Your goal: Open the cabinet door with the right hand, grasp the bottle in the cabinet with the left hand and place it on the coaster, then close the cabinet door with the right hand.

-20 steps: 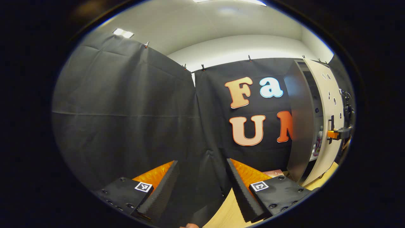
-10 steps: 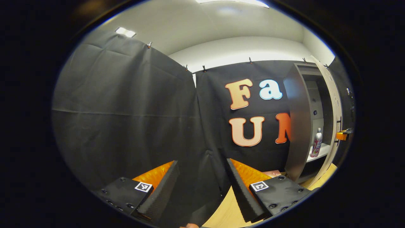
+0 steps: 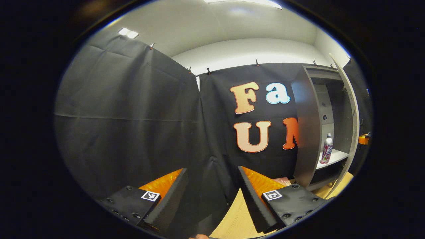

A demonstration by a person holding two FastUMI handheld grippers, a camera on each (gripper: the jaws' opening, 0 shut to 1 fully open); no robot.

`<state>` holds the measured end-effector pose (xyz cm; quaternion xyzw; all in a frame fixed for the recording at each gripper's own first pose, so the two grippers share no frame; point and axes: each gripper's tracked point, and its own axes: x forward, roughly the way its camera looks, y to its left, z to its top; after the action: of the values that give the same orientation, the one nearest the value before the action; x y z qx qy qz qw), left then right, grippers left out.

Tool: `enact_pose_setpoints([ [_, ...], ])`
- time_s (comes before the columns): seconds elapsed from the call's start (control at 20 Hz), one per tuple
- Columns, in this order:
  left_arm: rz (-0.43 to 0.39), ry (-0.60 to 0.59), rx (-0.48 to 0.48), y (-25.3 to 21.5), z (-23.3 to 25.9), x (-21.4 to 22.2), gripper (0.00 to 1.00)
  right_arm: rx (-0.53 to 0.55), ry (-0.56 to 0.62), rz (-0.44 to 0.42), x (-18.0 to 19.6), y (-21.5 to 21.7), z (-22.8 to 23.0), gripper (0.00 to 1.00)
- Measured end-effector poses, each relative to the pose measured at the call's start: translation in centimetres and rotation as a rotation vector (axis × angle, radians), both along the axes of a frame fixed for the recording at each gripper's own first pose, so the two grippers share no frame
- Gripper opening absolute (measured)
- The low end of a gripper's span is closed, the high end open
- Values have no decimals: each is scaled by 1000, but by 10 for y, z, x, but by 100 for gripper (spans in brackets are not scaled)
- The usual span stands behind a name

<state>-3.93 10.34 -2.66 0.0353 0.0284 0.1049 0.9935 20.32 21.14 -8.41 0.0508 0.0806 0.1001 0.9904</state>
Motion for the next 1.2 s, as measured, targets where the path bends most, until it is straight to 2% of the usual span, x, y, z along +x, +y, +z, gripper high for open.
enact_pose_setpoints([
  [0.45, -96, 3, -1, -13, 17, -9, 94, -10, 15, -52, -6, -19, -2, 15],
  [0.7, -145, -8, 7, -46, 18, 9, 94, -14, 27, -77, -9, -30, -3, 15],
  [0.9, -180, -11, -20, -72, 18, 18, 99, -32, 40, -131, -11, -46, -5, 14],
  [0.95, -187, -10, -23, -78, 18, 19, 94, -33, 44, -148, -12, -50, -6, 14],
  [1.15, -211, -6, -25, -106, 20, 24, 94, -34, 47, -175, -13, -61, -6, 14],
  [1.2, -217, -6, -27, -113, 19, 26, 94, -37, 47, -178, -13, -63, -6, 7],
])
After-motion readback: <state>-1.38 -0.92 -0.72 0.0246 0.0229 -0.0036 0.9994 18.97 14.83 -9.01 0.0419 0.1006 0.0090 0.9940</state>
